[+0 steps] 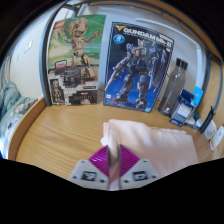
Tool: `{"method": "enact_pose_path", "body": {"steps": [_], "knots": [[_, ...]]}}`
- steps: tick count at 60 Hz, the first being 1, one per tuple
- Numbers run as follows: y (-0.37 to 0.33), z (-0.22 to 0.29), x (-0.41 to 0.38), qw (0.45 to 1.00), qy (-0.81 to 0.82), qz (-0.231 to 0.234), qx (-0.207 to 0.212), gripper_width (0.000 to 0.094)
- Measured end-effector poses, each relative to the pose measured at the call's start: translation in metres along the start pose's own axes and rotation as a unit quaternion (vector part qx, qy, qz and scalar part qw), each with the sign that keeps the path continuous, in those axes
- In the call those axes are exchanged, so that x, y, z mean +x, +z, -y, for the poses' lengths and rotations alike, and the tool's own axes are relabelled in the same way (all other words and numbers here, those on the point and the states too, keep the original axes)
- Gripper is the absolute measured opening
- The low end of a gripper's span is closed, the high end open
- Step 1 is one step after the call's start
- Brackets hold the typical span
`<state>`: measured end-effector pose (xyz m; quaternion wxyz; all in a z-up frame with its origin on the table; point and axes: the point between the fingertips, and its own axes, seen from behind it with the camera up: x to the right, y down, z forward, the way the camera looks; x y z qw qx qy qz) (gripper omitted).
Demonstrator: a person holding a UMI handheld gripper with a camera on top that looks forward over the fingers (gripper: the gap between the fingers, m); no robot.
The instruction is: Fold towel
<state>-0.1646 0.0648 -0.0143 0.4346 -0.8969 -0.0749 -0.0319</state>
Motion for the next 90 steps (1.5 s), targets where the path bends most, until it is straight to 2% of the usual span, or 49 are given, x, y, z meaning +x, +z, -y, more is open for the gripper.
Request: {"method": "enact_pose_path", "body": {"steps": [2, 8, 14, 21, 27, 31, 37, 41, 43, 44, 45, 46, 47, 48, 50, 51, 52, 53, 54, 59, 62, 64, 67, 80, 90], "knots": [[0.000, 0.001, 0.005, 1.000, -0.011, -0.011, 0.008, 0.0034], [-0.001, -0.003, 0.004, 1.000, -0.010, -0.009, -0.006, 0.0034], [-0.006, 0.007, 0.003, 0.998, 0.044, 0.027, -0.031, 0.0034], [-0.033, 0.057, 0.037, 0.995, 0.092, 0.037, 0.001, 0.0035], [-0.062, 0.096, 0.086, 0.993, 0.112, 0.031, 0.035, 0.0035], [-0.075, 0.105, 0.129, 0.990, 0.134, 0.016, 0.042, 0.0034], [-0.082, 0.091, 0.190, 0.986, 0.163, -0.010, 0.037, 0.0033], [-0.075, 0.066, 0.228, 0.985, 0.169, -0.027, 0.018, 0.0041], [-0.071, 0.049, 0.241, 0.984, 0.176, -0.035, 0.006, 0.0074], [-0.068, 0.042, 0.247, 0.983, 0.178, -0.035, -0.002, 0.0146], [-0.066, 0.034, 0.251, 0.983, 0.181, -0.040, -0.005, 0.0137], [-0.062, 0.028, 0.256, 0.983, 0.181, -0.039, -0.013, 0.0165], [-0.059, 0.021, 0.260, 0.982, 0.181, -0.040, -0.018, 0.0242], [-0.056, 0.014, 0.264, 0.982, 0.181, -0.040, -0.023, 0.0220], [-0.051, 0.003, 0.272, 0.983, 0.178, -0.041, -0.032, 0.0270], [-0.049, -0.002, 0.275, 0.983, 0.176, -0.041, -0.036, 0.0371], [-0.048, -0.006, 0.277, 0.983, 0.174, -0.039, -0.039, 0.0345], [-0.047, -0.009, 0.280, 0.983, 0.173, -0.038, -0.040, 0.0424], [-0.047, -0.010, 0.283, 0.984, 0.172, -0.038, -0.039, 0.0416], [-0.052, -0.008, 0.292, 0.985, 0.166, -0.030, -0.025, 0.0565], [-0.058, -0.003, 0.292, 0.987, 0.159, -0.019, -0.018, 0.0724], [-0.066, 0.001, 0.291, 0.988, 0.152, -0.010, -0.016, 0.0789], [-0.080, 0.013, 0.286, 0.990, 0.144, 0.004, -0.006, 0.0825], [-0.175, 0.079, 0.251, 0.989, 0.130, 0.043, 0.059, 0.0833], [-0.247, 0.081, 0.219, 0.990, 0.111, 0.040, 0.080, 0.0844]]}}
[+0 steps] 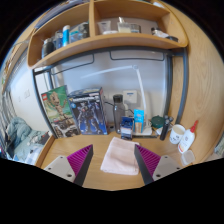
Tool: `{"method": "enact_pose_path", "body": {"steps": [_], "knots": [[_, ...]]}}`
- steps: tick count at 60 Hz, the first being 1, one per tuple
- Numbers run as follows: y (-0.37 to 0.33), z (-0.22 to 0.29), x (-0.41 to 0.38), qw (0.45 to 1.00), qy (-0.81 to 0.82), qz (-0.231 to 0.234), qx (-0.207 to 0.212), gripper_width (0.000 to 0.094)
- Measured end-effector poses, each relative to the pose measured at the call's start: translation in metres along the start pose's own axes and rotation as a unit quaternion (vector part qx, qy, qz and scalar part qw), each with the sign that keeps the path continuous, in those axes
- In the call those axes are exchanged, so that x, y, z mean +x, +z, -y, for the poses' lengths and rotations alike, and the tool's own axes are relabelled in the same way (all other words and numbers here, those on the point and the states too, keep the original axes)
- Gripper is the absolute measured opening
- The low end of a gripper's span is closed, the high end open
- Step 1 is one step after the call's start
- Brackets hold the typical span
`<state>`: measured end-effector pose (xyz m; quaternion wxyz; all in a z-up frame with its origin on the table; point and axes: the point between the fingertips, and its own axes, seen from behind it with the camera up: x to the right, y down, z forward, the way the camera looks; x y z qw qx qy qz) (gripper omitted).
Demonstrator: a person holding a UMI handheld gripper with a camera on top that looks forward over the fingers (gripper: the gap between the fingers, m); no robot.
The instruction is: Fold towel
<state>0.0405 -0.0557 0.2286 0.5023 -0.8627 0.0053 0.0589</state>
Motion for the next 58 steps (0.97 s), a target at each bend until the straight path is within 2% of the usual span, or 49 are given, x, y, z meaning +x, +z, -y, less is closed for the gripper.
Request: {"method": "enact_pose_path", "body": {"steps": [12, 26, 58], "knots": [[-0.077, -0.042, -0.033, 1.000, -0.010, -0.013, 0.004, 0.0841], [-0.146, -0.098, -0.052, 0.999, -0.017, -0.024, -0.014, 0.0844], [-0.202, -0.108, -0.061, 0.999, -0.029, -0.037, 0.014, 0.0844]]}}
